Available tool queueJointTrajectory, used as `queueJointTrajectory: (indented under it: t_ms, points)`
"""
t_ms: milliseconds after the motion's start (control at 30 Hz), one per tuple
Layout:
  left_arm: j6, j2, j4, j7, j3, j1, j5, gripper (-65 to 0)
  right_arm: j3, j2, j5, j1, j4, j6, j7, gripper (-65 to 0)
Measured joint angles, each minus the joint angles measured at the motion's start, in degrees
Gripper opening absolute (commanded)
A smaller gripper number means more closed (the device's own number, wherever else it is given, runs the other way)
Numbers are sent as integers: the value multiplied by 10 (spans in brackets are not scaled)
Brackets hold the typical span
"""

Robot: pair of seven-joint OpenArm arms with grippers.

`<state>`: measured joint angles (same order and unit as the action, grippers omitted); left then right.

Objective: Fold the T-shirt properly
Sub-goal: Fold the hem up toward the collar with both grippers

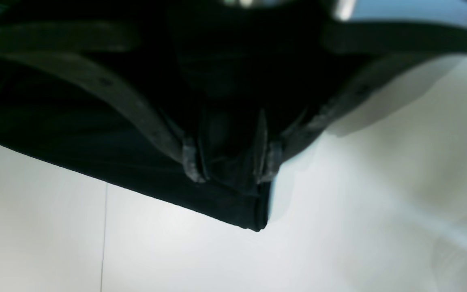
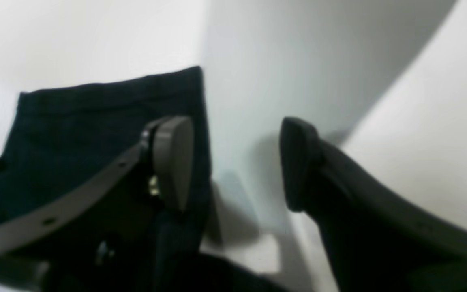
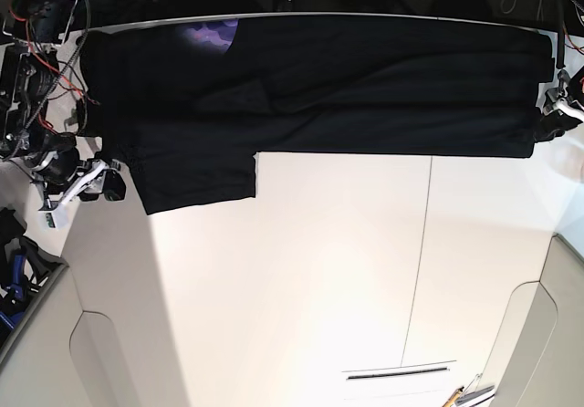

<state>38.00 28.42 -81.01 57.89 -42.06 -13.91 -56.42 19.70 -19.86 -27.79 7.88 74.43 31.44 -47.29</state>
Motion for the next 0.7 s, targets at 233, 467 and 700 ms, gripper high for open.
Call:
queueJointTrajectory:
  t_ms: [233, 467, 700]
  points:
    - [0, 0, 0, 0, 0, 0, 0, -430, -72, -2, -39, 41, -82, -1, 10, -309]
    - [0, 0, 0, 0, 0, 0, 0, -430, -117, -1, -45, 43, -81, 0, -2, -650]
    - [0, 0, 0, 0, 0, 0, 0, -430, -100, -1, -79, 26, 8, -2, -77, -650]
